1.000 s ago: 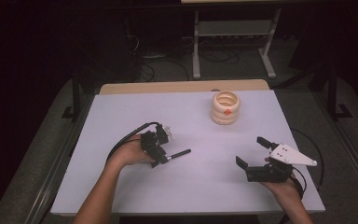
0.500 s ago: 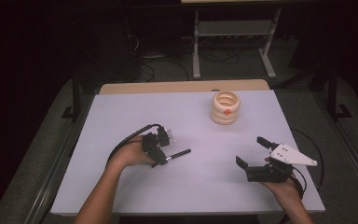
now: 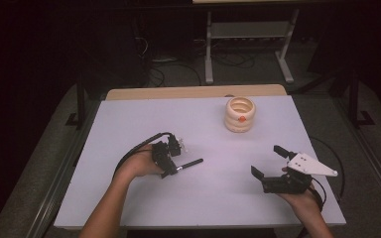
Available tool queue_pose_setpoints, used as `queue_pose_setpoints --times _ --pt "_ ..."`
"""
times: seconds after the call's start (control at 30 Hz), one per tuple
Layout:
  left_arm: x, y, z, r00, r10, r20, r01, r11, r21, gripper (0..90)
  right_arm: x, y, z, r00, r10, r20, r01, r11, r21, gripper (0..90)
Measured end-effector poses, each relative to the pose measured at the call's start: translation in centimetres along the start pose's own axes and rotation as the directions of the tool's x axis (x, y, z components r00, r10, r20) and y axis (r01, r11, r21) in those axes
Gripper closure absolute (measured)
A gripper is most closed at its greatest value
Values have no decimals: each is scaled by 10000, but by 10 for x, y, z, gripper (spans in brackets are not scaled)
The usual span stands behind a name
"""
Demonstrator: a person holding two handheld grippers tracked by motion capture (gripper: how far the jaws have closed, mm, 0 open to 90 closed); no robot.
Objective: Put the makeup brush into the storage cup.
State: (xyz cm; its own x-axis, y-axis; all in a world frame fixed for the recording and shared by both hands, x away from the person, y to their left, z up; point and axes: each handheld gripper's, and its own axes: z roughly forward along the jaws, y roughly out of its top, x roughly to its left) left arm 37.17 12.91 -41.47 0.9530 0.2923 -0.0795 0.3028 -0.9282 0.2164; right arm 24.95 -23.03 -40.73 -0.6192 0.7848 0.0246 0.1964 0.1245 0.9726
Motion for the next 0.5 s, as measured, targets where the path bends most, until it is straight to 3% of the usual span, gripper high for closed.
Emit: queue_pose_setpoints --times 0.37,0.5 --pt "-2 1 1 9999 -7 -130 8 10000 68 767 0 0 0 10000 -25 6 25 10000 -7 0" --pt "-2 2 1 9997 166 -176 -163 9998 138 772 0 0 0 10000 -43 6 43 10000 12 0"
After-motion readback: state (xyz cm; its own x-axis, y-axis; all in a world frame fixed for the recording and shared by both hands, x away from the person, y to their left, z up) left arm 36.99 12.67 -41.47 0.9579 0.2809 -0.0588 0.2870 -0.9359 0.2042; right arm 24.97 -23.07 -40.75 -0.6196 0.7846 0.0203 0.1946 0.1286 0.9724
